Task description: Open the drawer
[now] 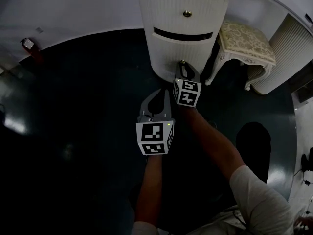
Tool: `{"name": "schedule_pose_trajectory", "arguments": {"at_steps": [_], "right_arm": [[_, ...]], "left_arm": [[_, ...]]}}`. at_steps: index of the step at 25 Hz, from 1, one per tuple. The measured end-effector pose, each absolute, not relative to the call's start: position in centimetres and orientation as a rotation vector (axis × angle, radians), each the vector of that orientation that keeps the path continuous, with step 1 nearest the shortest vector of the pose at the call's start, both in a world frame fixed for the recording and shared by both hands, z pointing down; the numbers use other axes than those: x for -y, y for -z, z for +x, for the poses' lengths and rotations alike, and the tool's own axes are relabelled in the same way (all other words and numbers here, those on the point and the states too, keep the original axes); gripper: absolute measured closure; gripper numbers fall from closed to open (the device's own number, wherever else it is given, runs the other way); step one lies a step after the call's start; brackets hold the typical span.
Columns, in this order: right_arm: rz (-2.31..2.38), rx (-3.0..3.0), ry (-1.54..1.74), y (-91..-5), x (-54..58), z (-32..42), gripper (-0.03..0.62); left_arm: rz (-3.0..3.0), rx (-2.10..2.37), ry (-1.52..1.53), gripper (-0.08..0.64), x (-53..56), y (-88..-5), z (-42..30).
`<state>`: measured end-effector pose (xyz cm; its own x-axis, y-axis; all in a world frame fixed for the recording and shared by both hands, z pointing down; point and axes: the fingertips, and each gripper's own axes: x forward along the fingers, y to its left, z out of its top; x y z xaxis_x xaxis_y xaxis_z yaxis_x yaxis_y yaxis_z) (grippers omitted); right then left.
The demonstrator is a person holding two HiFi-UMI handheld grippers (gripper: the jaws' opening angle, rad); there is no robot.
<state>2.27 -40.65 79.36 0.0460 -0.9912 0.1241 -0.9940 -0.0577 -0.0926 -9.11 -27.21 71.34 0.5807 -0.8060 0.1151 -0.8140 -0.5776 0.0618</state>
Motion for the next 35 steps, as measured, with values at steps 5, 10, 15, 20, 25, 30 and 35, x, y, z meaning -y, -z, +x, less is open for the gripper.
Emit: {"name": "schedule_pose_trajectory", "arguments": {"at_steps": [5, 10, 15, 20, 25, 30, 35], "right_arm": [[2.244, 2.138, -0.239, -79.7, 39.5, 2.1, 0.489], [2.256, 2.164, -0.224, -79.4, 38.0, 1.4, 0.489], [2.261, 2.172, -0.208, -79.4, 36.9, 1.1, 0.489], [2.259, 2.185, -0.195, -79.4, 36.0, 0.8, 0.489], [2.260, 2.196, -0.210, -79.3, 35.4, 0.7, 0.489], [2.247, 2.216, -0.218, -79.4, 34.5, 0.3, 0.489], [2.270, 2.221, -0.191, -79.5, 33.5, 0.0, 0.488]], "left_arm": [[2.695, 1.394, -0.131, 0.549, 27.1, -71.6, -9.3], [2.694, 1.379, -0.133, 0.549, 27.4, -71.8, -8.8], [2.693, 1.362, -0.140, 0.549, 27.6, -72.2, -8.4], [2.700, 1.362, -0.144, 0.549, 27.7, -72.1, -8.3], [2.712, 1.373, -0.156, 0.549, 27.9, -71.7, -8.3], [2.828, 1.457, -0.231, 0.549, 27.5, -69.7, -8.2], [2.836, 1.418, -0.210, 0.549, 27.4, -70.0, -7.6]]}}
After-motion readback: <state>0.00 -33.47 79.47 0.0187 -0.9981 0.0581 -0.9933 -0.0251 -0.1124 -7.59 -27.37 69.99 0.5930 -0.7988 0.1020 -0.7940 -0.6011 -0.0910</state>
